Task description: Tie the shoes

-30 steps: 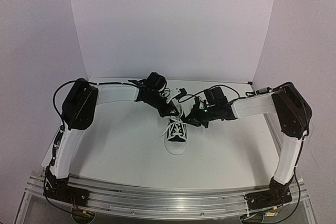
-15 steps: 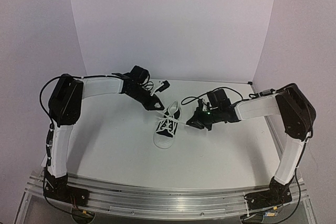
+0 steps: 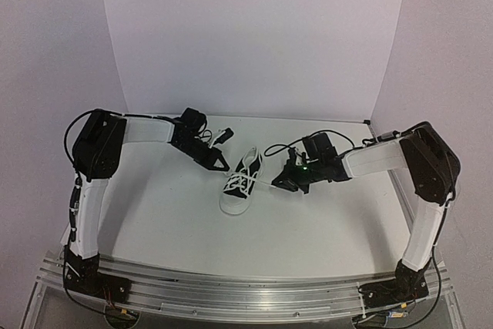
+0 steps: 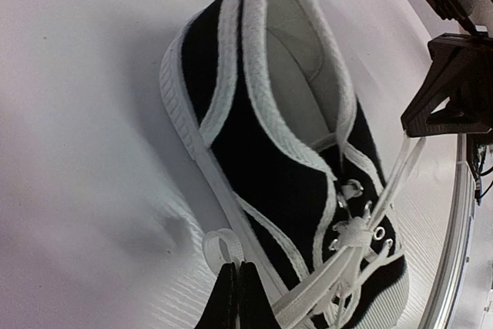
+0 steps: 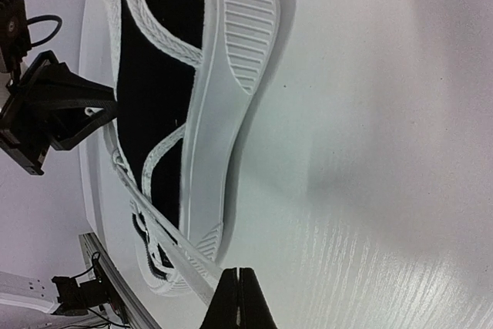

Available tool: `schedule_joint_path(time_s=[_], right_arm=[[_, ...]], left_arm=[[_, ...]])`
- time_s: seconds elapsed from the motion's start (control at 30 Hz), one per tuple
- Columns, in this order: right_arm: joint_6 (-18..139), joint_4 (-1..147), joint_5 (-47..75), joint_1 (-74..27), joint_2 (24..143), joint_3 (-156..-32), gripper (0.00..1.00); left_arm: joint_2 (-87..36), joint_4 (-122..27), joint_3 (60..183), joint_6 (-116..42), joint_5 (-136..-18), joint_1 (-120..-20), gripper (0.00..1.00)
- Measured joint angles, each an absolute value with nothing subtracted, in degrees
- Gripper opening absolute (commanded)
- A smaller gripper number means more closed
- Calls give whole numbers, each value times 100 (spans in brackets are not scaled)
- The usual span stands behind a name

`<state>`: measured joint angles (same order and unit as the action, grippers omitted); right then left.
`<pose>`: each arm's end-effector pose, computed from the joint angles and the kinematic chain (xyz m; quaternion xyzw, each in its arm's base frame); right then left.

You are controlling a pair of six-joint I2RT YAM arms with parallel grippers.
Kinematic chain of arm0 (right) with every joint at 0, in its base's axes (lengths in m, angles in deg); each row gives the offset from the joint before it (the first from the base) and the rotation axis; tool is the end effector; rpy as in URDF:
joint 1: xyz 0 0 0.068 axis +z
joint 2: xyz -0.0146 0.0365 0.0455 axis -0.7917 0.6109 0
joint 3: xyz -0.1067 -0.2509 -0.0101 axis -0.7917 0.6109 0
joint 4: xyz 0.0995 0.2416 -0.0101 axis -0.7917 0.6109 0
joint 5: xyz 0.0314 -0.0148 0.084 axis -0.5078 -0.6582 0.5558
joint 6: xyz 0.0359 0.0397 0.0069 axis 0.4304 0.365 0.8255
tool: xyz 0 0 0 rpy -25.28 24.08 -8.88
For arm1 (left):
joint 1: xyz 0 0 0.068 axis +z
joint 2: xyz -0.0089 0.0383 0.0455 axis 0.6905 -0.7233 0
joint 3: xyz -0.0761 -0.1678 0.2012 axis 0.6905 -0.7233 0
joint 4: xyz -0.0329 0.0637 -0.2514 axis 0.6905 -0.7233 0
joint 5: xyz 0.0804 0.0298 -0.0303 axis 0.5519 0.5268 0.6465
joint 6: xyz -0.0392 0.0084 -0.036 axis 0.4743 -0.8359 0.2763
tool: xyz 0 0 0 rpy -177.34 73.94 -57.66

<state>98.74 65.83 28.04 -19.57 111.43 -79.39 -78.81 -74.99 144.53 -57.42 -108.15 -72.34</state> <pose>0.3254 0.2249 0.1492 0.0206 0.8995 0.3839 0.2075 0.4050 -0.2473 0.1482 0.3776 0.8299 -0.3630 0.1922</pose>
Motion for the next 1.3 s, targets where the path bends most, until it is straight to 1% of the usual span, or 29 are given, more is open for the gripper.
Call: schedule_joint_path(time_s=[0.17,0.4,0.43,0.5,0.57,0.63,0.67,0.83,1.03,1.1,1.2,1.3], right_arm=[[9868,6566,2821,-1957,11293,-7931,0],[9843,6564,2878,-1959,11317,-7932,1],[9838,6562,2889,-1959,11324,-7932,4],[9826,6554,2925,-1959,11352,-7932,22],[9833,6561,2956,-1961,11397,-7937,36],[9781,6609,2969,-1973,11463,-7962,45],[9752,6632,2974,-1983,11507,-7994,46],[9727,6673,2975,-1999,11643,-8231,48],[9736,6680,2925,-2008,11824,-8666,45],[9746,6680,2903,-2009,11966,-8858,45],[9748,6682,2864,-2027,12065,-8985,45],[9750,6677,2808,-2056,12042,-8951,45]], left_arm=[[-8042,-7393,14235,-5753,-10863,-7213,0],[-8082,-7235,14231,-5763,-10916,-7212,0],[-8082,-7235,14231,-5767,-10918,-7212,0],[-8082,-7235,14231,-5767,-10935,-7212,0],[-8082,-7230,14209,-5760,-10973,-7216,3],[-8082,-7215,14160,-5733,-11032,-7245,7],[-8082,-7194,14129,-5711,-11065,-7267,9],[-8082,-7088,14007,-5418,-11215,-7322,16],[-8082,-7097,13862,-5135,-11488,-7650,33],[-8082,-7094,13855,-5074,-11539,-7780,37],[-8082,-7095,13866,-4991,-11537,-7886,41],[-8082,-7159,13981,-5012,-11377,-7787,44]])
